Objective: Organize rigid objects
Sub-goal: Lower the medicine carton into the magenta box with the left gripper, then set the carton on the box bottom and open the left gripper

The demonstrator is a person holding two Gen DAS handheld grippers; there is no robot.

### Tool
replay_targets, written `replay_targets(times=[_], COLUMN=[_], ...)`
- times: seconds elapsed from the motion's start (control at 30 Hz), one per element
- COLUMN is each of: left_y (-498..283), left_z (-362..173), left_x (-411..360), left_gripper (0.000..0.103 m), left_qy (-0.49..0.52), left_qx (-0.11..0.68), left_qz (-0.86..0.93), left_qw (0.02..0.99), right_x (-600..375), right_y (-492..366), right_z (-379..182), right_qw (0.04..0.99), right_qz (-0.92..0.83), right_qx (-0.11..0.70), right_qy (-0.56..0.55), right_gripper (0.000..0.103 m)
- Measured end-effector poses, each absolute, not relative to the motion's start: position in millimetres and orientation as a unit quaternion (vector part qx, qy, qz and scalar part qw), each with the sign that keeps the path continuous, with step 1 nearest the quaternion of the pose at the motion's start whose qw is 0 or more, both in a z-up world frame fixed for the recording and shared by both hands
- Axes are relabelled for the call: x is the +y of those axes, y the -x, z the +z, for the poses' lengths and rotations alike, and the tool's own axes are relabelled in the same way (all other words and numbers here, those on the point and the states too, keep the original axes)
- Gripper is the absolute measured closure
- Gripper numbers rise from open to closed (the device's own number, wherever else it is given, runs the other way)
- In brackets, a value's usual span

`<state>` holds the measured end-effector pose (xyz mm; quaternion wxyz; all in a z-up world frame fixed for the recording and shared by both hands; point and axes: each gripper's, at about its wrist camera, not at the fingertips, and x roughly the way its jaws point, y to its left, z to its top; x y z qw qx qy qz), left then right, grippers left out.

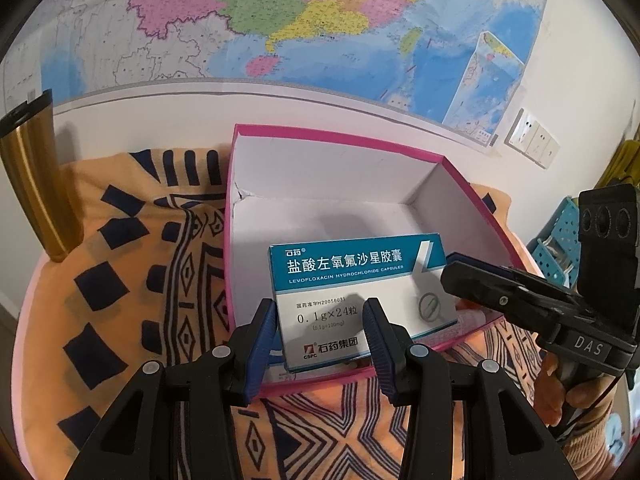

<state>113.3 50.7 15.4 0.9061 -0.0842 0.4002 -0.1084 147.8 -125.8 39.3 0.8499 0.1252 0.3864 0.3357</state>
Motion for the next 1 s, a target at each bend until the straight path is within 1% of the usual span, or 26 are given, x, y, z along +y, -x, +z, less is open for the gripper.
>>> replay_targets(times=[1.0], left_y=[-119.7], left_z=[10.1], left_x=[41.7], left_gripper=[0.059], left_qy=[0.052], left_qx=[0.406], left_qz=[-0.094], left_qw=[0.908], right_x=[-124.2], right_y=[-156.3], right_z=[23.7], right_qw=[0.841], right_qz=[0.328], right_qx=[0.410], right_qy=[-0.133], right_gripper=[0.069])
